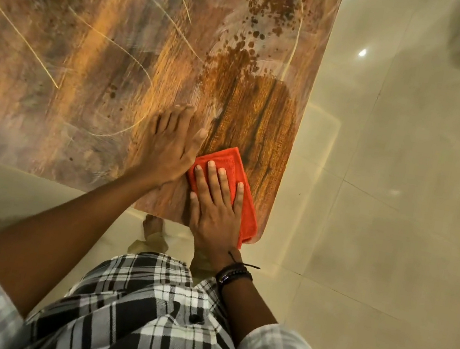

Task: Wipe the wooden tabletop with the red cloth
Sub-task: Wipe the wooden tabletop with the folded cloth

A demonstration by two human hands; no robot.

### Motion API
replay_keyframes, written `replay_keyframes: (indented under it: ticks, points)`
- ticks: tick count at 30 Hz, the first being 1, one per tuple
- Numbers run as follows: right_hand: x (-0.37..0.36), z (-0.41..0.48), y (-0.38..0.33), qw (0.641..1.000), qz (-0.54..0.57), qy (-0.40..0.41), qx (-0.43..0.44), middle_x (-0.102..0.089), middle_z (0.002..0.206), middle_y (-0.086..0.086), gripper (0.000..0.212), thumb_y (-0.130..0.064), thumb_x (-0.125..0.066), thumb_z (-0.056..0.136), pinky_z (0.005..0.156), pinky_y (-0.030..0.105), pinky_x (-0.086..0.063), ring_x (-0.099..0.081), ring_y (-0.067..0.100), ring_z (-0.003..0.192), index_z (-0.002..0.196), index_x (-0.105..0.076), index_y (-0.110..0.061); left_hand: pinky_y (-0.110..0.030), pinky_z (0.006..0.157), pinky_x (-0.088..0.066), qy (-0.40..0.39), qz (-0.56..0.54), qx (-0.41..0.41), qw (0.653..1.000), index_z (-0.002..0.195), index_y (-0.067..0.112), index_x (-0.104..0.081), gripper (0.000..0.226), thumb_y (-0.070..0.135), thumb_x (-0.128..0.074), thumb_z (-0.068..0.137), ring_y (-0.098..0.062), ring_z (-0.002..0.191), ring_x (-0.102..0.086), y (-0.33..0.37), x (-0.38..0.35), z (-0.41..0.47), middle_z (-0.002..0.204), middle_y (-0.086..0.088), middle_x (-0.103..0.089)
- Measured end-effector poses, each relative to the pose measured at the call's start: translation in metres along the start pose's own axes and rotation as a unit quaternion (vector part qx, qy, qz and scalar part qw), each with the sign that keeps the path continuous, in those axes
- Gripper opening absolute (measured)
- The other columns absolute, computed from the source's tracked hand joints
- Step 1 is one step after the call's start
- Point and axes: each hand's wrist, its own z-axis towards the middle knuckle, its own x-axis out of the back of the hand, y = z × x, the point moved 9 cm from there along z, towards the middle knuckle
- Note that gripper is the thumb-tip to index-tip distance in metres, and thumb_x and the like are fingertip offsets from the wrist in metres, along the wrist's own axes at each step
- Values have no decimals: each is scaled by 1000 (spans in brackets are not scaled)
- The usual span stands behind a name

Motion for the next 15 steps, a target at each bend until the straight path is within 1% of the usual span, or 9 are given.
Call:
replay_keyframes:
  ticks: [2,3,4,6,7,10,12,13,15]
  points:
    - [3,7,6,1000,0,5,-13,-24,165,-5,53,-43,-31,106,124,53,-7,-15,14,154,157,-29,-30,-49,113,-22,32,0,-22,999,141,8,-43,67,55,-21,99,-31,134,-39,12,10,16,143,-15,-48]
    - [4,12,10,1000,2,8,-20,-24,165,-5,53,-43,-31,105,124,53,-7,-16,14,154,157,-30,-31,-49,111,-23,34,-2,-37,999,139,7,-45,65,53,-22,100,-31,132,-39,18,11,28,141,-15,-49]
    - [6,19,16,1000,5,10,-28,-24,165,-5,53,-44,-31,105,124,54,-7,-16,15,154,157,-29,-31,-48,112,-21,29,-7,-48,998,140,7,-44,64,52,-22,100,-31,134,-38,23,10,42,142,-14,-48]
    - [10,37,31,999,17,11,-50,-22,166,-5,54,-44,-28,105,124,55,-6,-14,15,154,157,-29,-31,-44,117,-12,17,-10,-62,998,143,8,-41,64,51,-21,101,-30,141,-30,29,8,71,148,-13,-42]
    - [12,50,41,998,24,11,-61,-21,166,-5,54,-45,-26,105,124,55,-6,-12,15,155,157,-28,-31,-44,118,-8,16,-6,-68,998,145,9,-40,64,51,-21,101,-29,144,-26,30,7,88,151,-12,-40]
    - [21,94,69,997,23,6,-76,-16,167,-6,56,-46,-24,104,124,55,-3,-6,14,155,158,-23,-32,-50,120,-10,25,14,-72,997,146,11,-38,62,50,-19,102,-28,149,-20,25,4,134,154,-10,-37]
    - [26,126,87,997,15,1,-76,-12,168,-7,57,-48,-22,104,123,54,2,-3,14,155,159,-20,-33,-49,120,-10,37,26,-63,997,148,12,-37,58,45,-21,104,-28,150,-18,19,1,151,156,-9,-34]
    - [29,143,98,997,14,0,-80,-10,168,-6,58,-48,-20,103,123,53,5,-1,15,155,159,-19,-33,-46,120,-6,45,31,-61,997,149,12,-37,55,42,-24,105,-28,150,-18,18,-2,155,156,-9,-34]
    - [34,178,119,996,16,4,-92,-8,168,-6,60,-49,-18,102,123,53,8,-1,16,156,159,-17,-33,-34,119,3,58,41,-72,995,149,12,-39,51,35,-30,105,-28,149,-21,22,-6,158,156,-10,-37]
